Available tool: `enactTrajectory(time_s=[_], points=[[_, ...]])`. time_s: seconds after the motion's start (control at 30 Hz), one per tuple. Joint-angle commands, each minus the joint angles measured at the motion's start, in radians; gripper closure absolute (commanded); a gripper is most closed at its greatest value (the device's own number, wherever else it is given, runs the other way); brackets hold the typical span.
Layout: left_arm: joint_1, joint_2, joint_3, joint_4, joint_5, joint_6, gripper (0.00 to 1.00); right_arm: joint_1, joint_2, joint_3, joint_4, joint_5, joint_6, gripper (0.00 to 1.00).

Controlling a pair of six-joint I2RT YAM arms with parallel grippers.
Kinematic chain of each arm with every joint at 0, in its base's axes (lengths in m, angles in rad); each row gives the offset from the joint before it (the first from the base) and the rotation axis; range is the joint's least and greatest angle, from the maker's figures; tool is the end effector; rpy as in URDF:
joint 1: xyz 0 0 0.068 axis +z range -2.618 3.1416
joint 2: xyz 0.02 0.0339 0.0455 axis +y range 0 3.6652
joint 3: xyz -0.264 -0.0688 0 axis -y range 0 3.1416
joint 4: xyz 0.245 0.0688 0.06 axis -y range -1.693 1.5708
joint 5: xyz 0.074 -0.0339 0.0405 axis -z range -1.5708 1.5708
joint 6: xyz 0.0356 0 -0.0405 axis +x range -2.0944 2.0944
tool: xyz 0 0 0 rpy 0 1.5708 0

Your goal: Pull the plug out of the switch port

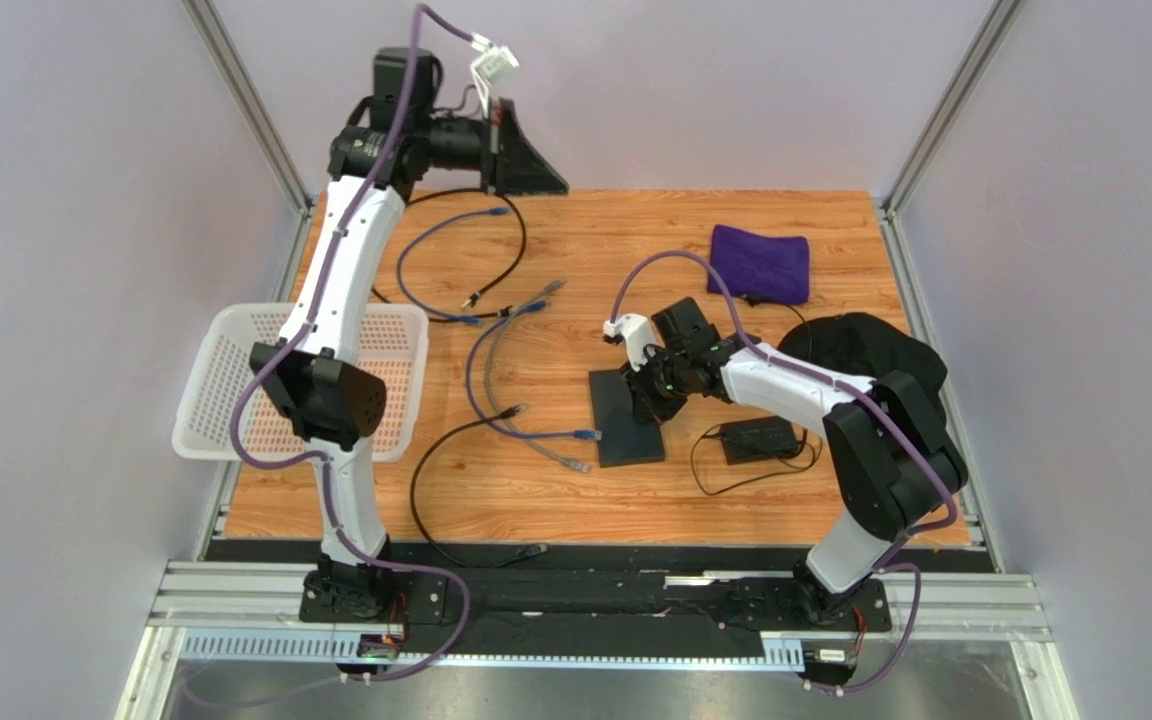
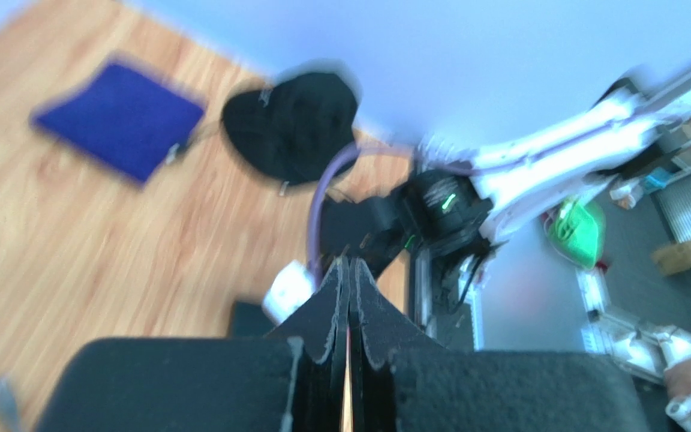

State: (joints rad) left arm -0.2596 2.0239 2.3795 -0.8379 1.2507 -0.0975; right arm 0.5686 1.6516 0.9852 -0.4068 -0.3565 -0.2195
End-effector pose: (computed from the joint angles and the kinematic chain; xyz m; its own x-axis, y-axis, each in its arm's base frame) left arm 0.3971 -0.1404 0.4529 -0.5331 0.1099 -0.8389 0.8456 0.0994 -0.5244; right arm 0.2648 0.1840 0.1780 -0.5823 -0.6142 -0.5326 -0.7907 0.5802 0.1954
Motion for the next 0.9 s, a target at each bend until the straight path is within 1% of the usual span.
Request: enactTrajectory(time_s=[0.0,0.03,0.1,0.13,0.17,0.2,0.23,0.27,0.3,0.33,0.37,0.4,0.43,0.47,0.5,0.53,0.6,0.63,0.67,0.87], points=[[0.029,-0.019,-0.075,0.682,0.157,-0.641,1.0,0.008,0.034,0.0,-0.055,0.054,-0.04,1.0],[0.037,-0.001,-0.081,0.677,0.164,-0.639,0.98,0.008,0.031,-0.002,-0.055,0.056,-0.044,1.0],[0.068,0.001,-0.108,0.429,0.121,-0.433,0.89,0.008,0.014,-0.008,-0.053,0.07,-0.061,1.0],[0.074,-0.002,-0.111,0.287,0.077,-0.295,0.82,0.008,0.007,-0.016,-0.053,0.074,-0.066,1.0],[0.076,-0.007,-0.105,-0.029,-0.085,0.05,0.77,0.008,-0.009,-0.028,-0.05,0.082,-0.072,1.0],[0.056,-0.03,-0.12,-0.135,-0.182,0.202,0.72,0.008,-0.016,-0.039,-0.052,0.085,-0.078,1.0],[0.04,-0.048,-0.155,-0.229,-0.276,0.313,0.66,0.01,-0.022,-0.048,-0.05,0.086,-0.08,1.0],[0.03,-0.074,-0.28,-0.234,-0.383,0.458,0.63,0.008,-0.032,-0.063,-0.044,0.093,-0.08,1.0],[0.02,-0.133,-0.355,-0.222,-0.413,0.499,0.61,0.007,-0.041,-0.069,-0.043,0.096,-0.077,1.0],[0.02,-0.166,-0.438,-0.149,-0.43,0.508,0.57,0.007,-0.045,-0.072,-0.041,0.097,-0.07,1.0],[0.02,-0.195,-0.586,-0.115,-0.435,0.536,0.55,0.005,-0.046,-0.072,-0.04,0.1,-0.07,1.0],[0.017,-0.249,-0.652,-0.089,-0.436,0.559,0.53,0.004,-0.046,-0.069,-0.04,0.1,-0.069,1.0],[0.002,-0.269,-0.71,-0.045,-0.448,0.603,0.52,-0.001,-0.044,-0.065,-0.043,0.1,-0.069,1.0],[-0.009,-0.289,-0.809,-0.026,-0.471,0.622,0.52,-0.001,-0.042,-0.062,-0.047,0.096,-0.069,1.0],[-0.019,-0.322,-0.857,-0.004,-0.479,0.64,0.51,-0.004,-0.038,-0.057,-0.047,0.096,-0.066,1.0],[-0.048,-0.339,-0.94,0.038,-0.5,0.671,0.5,-0.009,-0.036,-0.056,-0.049,0.093,-0.055,1.0],[-0.079,-0.384,-1.018,0.094,-0.531,0.697,0.49,-0.021,-0.035,-0.054,-0.049,0.08,-0.038,1.0],[-0.117,-0.393,-1.081,0.138,-0.557,0.726,0.49,-0.032,-0.032,-0.054,-0.049,0.077,-0.025,1.0],[-0.136,-0.398,-1.108,0.155,-0.571,0.732,0.48,-0.033,-0.03,-0.056,-0.047,0.071,-0.021,1.0],[-0.263,-0.38,-1.2,0.249,-0.639,0.737,0.48,-0.042,-0.029,-0.051,-0.047,0.068,-0.023,1.0]])
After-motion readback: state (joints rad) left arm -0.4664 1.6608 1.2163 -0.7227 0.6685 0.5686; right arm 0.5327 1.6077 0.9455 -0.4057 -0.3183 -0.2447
